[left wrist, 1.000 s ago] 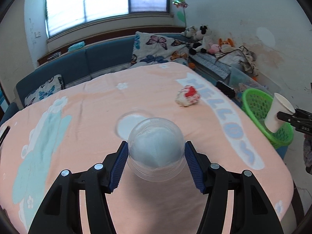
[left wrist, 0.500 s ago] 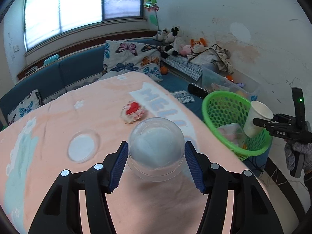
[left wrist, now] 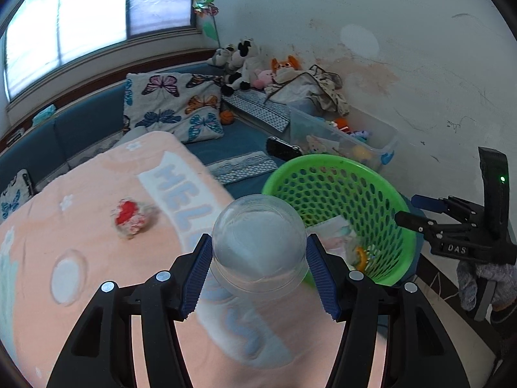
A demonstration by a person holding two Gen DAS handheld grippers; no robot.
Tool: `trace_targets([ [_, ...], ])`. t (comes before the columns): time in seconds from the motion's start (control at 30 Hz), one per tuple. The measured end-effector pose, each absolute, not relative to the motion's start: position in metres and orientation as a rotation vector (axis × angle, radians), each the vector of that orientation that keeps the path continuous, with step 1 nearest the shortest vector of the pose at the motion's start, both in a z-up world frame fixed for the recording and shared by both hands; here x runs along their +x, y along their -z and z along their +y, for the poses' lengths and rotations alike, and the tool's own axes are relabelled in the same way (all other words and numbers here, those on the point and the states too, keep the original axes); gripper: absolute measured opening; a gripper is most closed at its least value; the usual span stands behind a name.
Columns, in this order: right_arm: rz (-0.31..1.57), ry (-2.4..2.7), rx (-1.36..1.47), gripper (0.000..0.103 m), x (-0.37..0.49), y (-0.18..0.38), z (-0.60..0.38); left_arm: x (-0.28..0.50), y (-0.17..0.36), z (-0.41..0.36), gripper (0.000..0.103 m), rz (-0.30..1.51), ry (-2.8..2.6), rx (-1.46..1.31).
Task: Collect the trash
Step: 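Drop the paper cup into the basket with the right tool while the left tool carries the lid, then drop the clear lid into the green basket with the left tool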
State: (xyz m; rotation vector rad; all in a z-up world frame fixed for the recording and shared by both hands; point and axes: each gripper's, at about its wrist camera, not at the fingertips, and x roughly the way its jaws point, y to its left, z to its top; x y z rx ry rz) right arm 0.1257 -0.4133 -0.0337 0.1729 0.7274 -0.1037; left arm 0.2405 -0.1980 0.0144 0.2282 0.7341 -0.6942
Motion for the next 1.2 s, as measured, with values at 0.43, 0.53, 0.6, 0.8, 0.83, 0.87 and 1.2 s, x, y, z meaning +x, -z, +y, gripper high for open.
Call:
trace_targets([
  [0.43,0.707,0.134,0.197,0.071,0.099,0.033,-0.436,0.246,0.018,-0.274,0.058,0.836,0.768,0.239],
  [0.53,0.704,0.139,0.202,0.071,0.095,0.033,-0.441,0.243,0.025,-0.286,0.058,0.855,0.781,0.248],
  [0.6,0.703,0.145,0.205,0.071,0.092,0.033,-0.443,0.240,0.028,-0.293,0.058,0.863,0.792,0.250],
  [0.8,0.703,0.150,0.220,0.071,0.087,0.034,-0.447,0.236,0.032,-0.302,0.066,0.880,0.823,0.238],
  [0.83,0.702,0.148,0.220,0.071,0.087,0.034,-0.447,0.235,0.033,-0.302,0.067,0.880,0.827,0.227],
  [0.87,0.702,0.147,0.219,0.071,0.086,0.034,-0.447,0.235,0.032,-0.301,0.067,0.881,0.833,0.217],
  [1.2,0.693,0.102,0.204,0.071,0.092,0.028,-0.429,0.232,0.016,-0.255,0.067,0.840,0.758,0.194],
])
